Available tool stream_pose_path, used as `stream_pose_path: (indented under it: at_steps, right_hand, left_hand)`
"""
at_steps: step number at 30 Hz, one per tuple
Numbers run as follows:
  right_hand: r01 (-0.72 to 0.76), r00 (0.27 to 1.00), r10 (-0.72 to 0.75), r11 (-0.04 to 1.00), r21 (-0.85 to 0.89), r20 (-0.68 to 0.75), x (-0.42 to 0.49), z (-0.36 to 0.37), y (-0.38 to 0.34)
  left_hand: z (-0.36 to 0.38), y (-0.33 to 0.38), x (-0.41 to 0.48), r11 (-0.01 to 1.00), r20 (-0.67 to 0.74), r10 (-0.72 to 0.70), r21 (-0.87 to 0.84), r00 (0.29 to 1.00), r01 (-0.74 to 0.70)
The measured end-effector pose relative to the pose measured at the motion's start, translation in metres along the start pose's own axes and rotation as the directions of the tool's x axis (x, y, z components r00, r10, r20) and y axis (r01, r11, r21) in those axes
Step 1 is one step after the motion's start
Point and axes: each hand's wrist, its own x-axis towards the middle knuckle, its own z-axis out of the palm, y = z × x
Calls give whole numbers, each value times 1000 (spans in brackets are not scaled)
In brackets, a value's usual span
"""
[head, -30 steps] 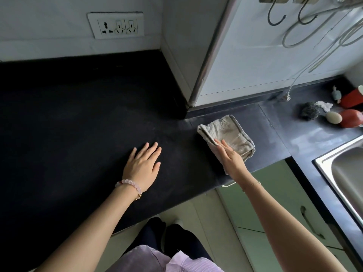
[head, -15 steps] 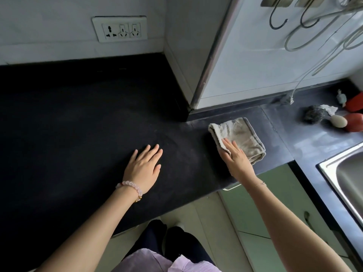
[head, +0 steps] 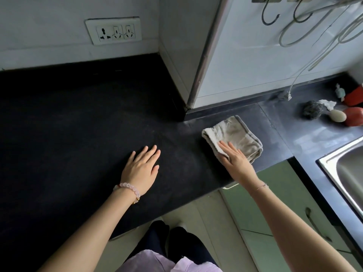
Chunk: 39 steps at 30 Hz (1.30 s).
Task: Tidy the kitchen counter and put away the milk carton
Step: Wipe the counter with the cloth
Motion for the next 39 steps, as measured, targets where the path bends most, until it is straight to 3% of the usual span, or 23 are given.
stream_pose_path:
  at_steps: [3, 5, 7, 11, 14, 18, 21, 26, 30, 34, 37, 39]
  right_hand:
    - [-185, 981, 189, 978, 97, -36, 20, -15, 7]
    - [-198, 977, 204, 975, 97, -57, 29, -9, -6]
    - [-144, 987, 150, 985, 93, -61, 30, 4, -26]
    - [92, 995, -92, 996, 13, -40, 5, 34, -62]
    - [140, 990, -140, 989, -39, -2, -10, 27, -41]
    - [-61, 996, 61, 998, -3, -62, 8, 0, 3]
    - [-170, 982, 171, 985, 21, -76, 34, -4, -11]
    - [3, 1000, -4, 1000, -8, -18, 24, 25, -58]
    - [128, 992, -126, 989, -75, 27, -22, 27, -46]
    - [-14, 1000, 14, 998, -65, -2, -6, 7, -1]
    - [-141, 989, 141, 990, -11, -37, 27, 2, -7]
    - [-151, 987, 150, 988, -12, -49, 39, 7, -23]
  left_hand:
    - [-1, 1, 1, 1000, 13, -3, -3, 1000, 3]
    - [-1, 2, 2, 1000, 19, -15, -16, 1000, 15]
    - [0, 3, 0, 1000, 9, -17, -16, 1000, 17]
    - [-2, 1, 0, 1000, 20, -8, 8, 1000, 8]
    - [-4, 1, 1, 1000, 33, -8, 5, 999, 7]
    - [-5, 4, 1, 1000, 44, -19, -14, 999, 20]
    - [-7, 6, 2, 1000, 57, -24, -20, 998, 25]
    - [-9, 5, 1, 1000, 73, -20, 8, 997, 20]
    - [-12, 4, 2, 1000, 89, -25, 11, 996, 24]
    - [-12, 5, 2, 1000, 107, -27, 16, 994, 25]
    - [-11, 6, 2, 1000, 111, -28, 18, 993, 26]
    - [-11, 5, 1, 1000, 107, -29, 13, 994, 28]
